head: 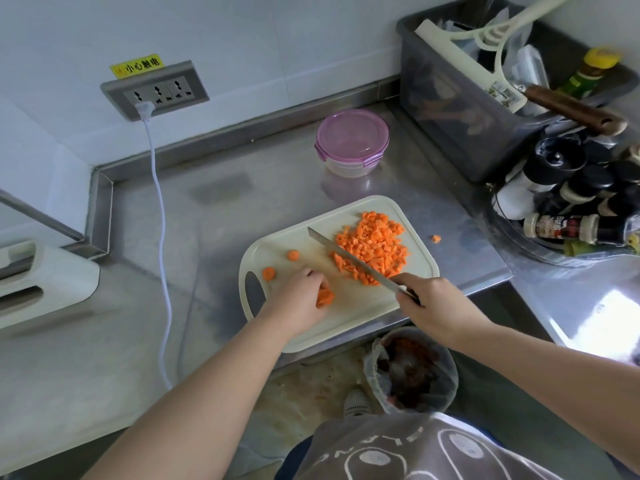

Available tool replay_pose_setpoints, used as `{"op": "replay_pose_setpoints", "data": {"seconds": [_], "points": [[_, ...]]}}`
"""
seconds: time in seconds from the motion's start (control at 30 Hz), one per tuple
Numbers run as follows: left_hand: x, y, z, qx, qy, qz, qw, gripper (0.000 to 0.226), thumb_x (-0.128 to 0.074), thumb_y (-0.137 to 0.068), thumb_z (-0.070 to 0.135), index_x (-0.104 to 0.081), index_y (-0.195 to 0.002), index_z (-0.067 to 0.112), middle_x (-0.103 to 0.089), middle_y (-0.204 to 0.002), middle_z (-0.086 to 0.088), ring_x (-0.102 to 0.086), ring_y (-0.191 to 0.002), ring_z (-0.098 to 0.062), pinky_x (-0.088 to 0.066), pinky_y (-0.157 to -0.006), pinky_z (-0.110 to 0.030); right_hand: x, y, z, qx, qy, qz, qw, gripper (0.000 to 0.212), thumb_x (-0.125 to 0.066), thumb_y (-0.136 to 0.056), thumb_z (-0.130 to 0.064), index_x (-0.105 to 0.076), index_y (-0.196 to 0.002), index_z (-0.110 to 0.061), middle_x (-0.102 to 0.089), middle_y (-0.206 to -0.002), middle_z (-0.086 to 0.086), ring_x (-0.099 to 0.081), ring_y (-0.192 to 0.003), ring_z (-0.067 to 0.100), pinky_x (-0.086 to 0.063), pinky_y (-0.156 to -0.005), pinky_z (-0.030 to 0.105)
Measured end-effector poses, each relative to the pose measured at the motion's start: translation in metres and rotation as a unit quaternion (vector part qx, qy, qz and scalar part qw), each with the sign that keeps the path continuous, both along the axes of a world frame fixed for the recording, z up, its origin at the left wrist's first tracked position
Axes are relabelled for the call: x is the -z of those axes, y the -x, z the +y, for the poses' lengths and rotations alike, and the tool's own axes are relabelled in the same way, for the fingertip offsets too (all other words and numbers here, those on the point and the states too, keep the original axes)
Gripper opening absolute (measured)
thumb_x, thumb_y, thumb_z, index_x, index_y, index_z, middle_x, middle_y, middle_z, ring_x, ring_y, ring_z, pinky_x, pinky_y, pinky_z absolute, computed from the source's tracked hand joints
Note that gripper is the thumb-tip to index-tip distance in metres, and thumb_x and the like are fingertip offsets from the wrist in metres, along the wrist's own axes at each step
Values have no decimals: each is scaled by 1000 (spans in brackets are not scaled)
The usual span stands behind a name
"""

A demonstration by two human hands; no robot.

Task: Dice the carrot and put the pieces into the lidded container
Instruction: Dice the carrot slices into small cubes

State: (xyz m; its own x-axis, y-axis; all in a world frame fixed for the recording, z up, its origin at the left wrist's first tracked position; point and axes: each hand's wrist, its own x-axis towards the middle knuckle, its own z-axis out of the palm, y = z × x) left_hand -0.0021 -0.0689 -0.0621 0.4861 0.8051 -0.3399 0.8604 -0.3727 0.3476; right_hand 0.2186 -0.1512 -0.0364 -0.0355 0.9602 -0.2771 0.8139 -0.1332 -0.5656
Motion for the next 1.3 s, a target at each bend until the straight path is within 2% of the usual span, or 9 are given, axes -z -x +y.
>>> {"op": "replay_pose_setpoints", "data": {"seconds": [0.07, 0.13, 0.37, 0.53, 0.73, 0.97, 1.07, 1.2, 1.3], "points": [[3, -3, -4, -46, -9, -21, 999, 28, -63, -87, 23, -60, -114, 16, -53, -118, 1, -57, -103, -17, -48, -90, -34, -1, 14, -2, 5, 25, 33, 999, 23, -43, -97, -16, -50, -78, -28, -50, -63, -1, -45, -58, 22, -33, -54, 32], [5, -7, -7, -99, -11, -39, 994, 27, -63, -86, 24, -61, -111, 15, -55, -117, 0, -58, -101, -19, -48, -91, -35, -1, 26, -2, 13, 38, 55, 998, 29, -42, -95, -12, -41, -70, -26, -50, -66, 2, -45, -63, 23, -34, -57, 34], [8, -3, -13, -196, 44, -84, 976, 44, -74, -79, 28, -58, -117, 16, -55, -120, 0, -59, -105, -19, -49, -92, -36, 7, 46, 3, 40, 74, 64, 994, 16, -39, -95, -15, -44, -84, -25, -57, -75, 3, -51, -67, 23, -45, -64, 39], [10, -4, -18, -229, 51, -92, 968, 33, -73, -80, 24, -60, -110, 16, -63, -111, -2, -62, -99, -20, -52, -89, -40, 9, 56, -2, 41, 91, 64, 993, 21, -39, -96, -18, -56, -107, -19, -64, -90, 5, -60, -76, 22, -51, -70, 39], [10, -9, -18, -269, 79, -126, 952, 46, -77, -76, 24, -59, -118, 17, -63, -113, 0, -63, -99, -20, -52, -89, -40, 8, 61, -1, 58, 92, 69, 992, 16, -38, -97, -17, -54, -95, -19, -58, -81, 3, -53, -68, 17, -42, -57, 28], [6, -10, -20, -289, 76, -136, 944, 34, -72, -79, 20, -61, -111, 18, -67, -102, 0, -65, -92, -19, -55, -85, -41, 7, 64, -2, 53, 98, 71, 991, 20, -38, -98, -19, -56, -107, -17, -61, -83, 4, -55, -65, 18, -47, -59, 34], [4, -9, -22, -307, 90, -163, 933, 34, -73, -77, 16, -60, -108, 16, -65, -93, 4, -66, -85, -16, -55, -85, -41, 7, 63, -1, 53, 88, 69, 992, 22, -38, -97, -19, -57, -110, -16, -63, -92, 4, -60, -75, 19, -55, -70, 39], [1, -8, -26, -308, 69, -133, 940, 47, -74, -78, 25, -56, -121, 18, -62, -112, 4, -62, -100, -17, -52, -89, -36, 6, 63, -1, 55, 86, 69, 992, 22, -39, -98, -19, -57, -110, -17, -63, -94, 3, -59, -77, 18, -54, -71, 36], [-2, -10, -28, -311, 75, -132, 938, 45, -73, -80, 25, -57, -121, 16, -64, -104, 5, -62, -98, -16, -51, -88, -34, 5, 64, -1, 54, 87, 71, 992, 20, -39, -98, -19, -57, -106, -17, -63, -93, 3, -59, -77, 18, -55, -72, 37]]}}
